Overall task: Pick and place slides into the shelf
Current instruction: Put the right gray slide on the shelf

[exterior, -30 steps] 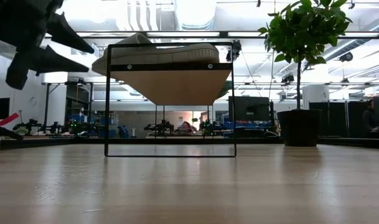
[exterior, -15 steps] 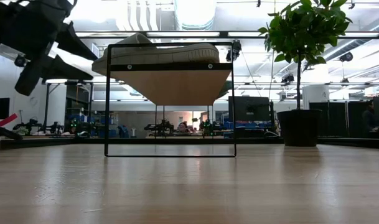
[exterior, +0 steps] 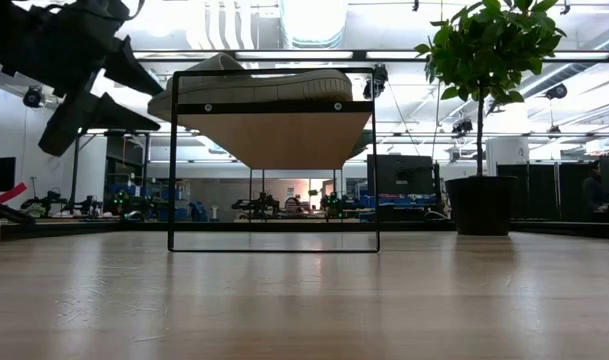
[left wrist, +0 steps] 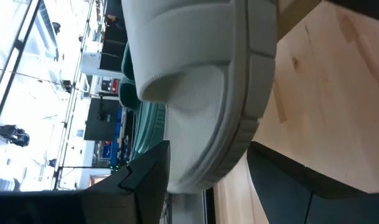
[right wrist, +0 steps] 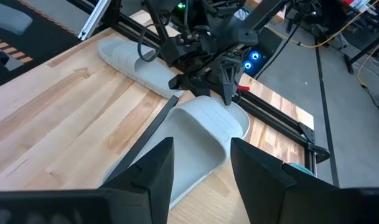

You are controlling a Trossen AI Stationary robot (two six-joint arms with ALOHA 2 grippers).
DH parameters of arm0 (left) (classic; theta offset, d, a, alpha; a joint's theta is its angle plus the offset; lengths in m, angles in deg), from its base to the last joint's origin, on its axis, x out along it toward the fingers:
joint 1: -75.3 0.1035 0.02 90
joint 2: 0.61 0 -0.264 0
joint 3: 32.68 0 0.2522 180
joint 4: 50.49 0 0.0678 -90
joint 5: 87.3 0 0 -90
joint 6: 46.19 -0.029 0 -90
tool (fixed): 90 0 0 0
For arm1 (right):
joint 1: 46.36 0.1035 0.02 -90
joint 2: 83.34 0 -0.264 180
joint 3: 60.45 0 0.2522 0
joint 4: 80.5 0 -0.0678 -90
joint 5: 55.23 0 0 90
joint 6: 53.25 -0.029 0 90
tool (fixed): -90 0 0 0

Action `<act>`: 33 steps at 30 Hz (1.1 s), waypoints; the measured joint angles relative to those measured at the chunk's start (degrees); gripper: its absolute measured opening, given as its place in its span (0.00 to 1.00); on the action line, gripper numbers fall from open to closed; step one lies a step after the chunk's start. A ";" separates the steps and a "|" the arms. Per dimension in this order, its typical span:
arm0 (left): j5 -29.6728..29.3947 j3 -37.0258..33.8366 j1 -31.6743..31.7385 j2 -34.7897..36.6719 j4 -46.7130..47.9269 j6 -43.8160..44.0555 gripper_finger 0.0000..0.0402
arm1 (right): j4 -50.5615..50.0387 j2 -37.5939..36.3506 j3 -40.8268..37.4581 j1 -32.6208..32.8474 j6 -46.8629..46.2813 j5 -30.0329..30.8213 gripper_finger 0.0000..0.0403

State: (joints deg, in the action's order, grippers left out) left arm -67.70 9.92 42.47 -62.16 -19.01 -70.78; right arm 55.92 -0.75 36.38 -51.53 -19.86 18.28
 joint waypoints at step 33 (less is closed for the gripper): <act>1.26 0.96 0.58 -1.04 -0.68 -1.41 0.08 | -0.22 0.00 0.00 0.00 -0.38 0.02 0.35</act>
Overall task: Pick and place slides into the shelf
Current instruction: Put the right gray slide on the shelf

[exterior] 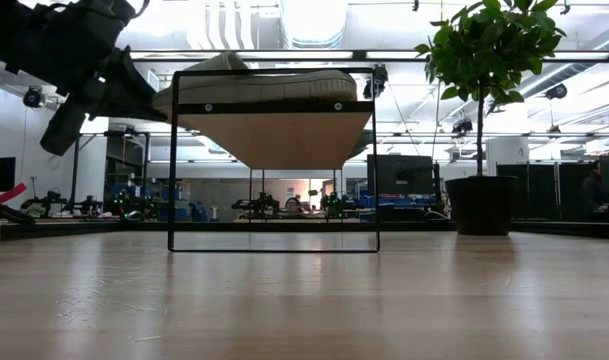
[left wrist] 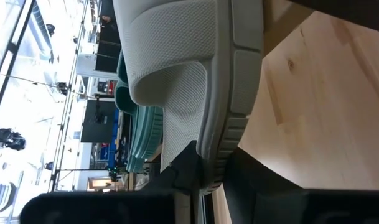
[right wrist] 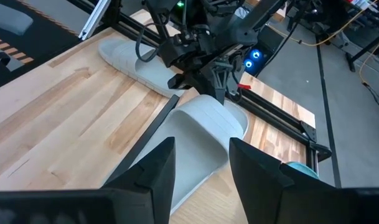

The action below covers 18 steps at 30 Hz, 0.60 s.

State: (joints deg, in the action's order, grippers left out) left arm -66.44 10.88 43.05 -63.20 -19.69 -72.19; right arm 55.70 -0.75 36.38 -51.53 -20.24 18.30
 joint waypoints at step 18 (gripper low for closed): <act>0.11 -0.09 -4.75 0.00 0.86 1.73 0.08 | -0.20 0.00 -0.02 0.01 -0.02 0.00 0.34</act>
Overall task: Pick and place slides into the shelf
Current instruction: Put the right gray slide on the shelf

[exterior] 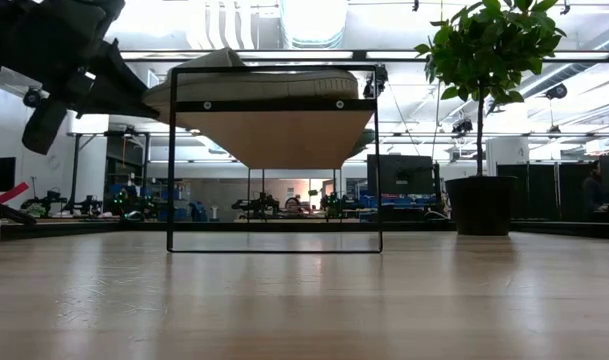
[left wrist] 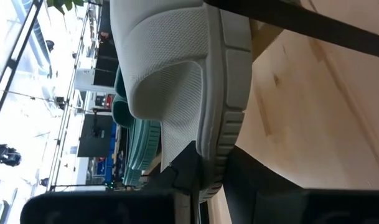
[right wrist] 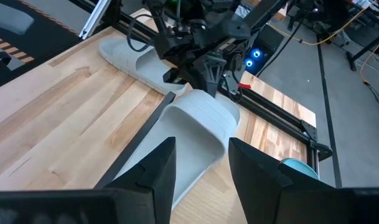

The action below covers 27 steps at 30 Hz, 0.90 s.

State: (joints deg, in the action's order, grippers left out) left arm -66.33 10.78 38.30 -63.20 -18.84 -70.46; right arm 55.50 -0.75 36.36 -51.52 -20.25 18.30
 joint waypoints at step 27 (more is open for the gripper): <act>0.57 1.10 -2.08 0.02 1.20 1.02 0.08 | 0.09 0.00 -0.02 -0.01 0.02 0.01 0.34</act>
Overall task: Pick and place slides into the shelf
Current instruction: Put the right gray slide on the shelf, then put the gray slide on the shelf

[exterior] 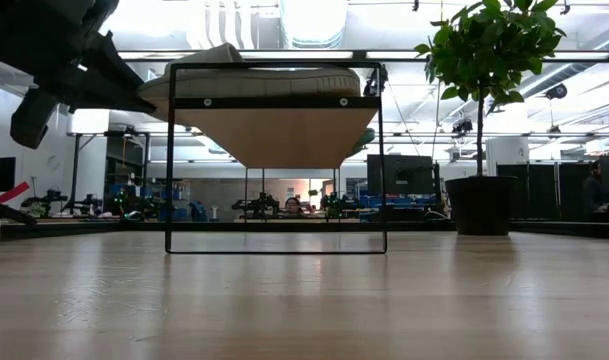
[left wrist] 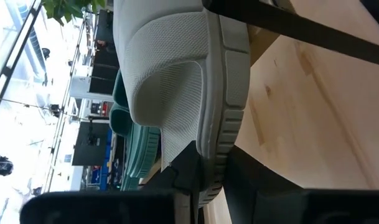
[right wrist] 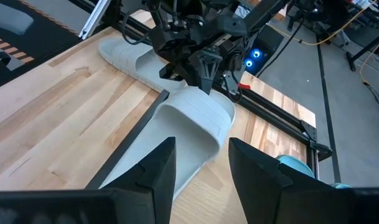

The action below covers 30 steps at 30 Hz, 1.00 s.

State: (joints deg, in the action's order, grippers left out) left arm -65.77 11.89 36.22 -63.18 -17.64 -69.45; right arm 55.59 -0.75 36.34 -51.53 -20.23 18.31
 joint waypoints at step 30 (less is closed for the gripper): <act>8.09 0.67 -1.19 3.82 2.99 6.70 0.46 | -0.19 0.00 0.00 -0.02 0.02 0.04 0.35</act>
State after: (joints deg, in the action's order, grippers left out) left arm -57.68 12.56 35.03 -59.36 -14.65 -62.74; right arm 55.40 -0.75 36.34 -51.55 -20.21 18.35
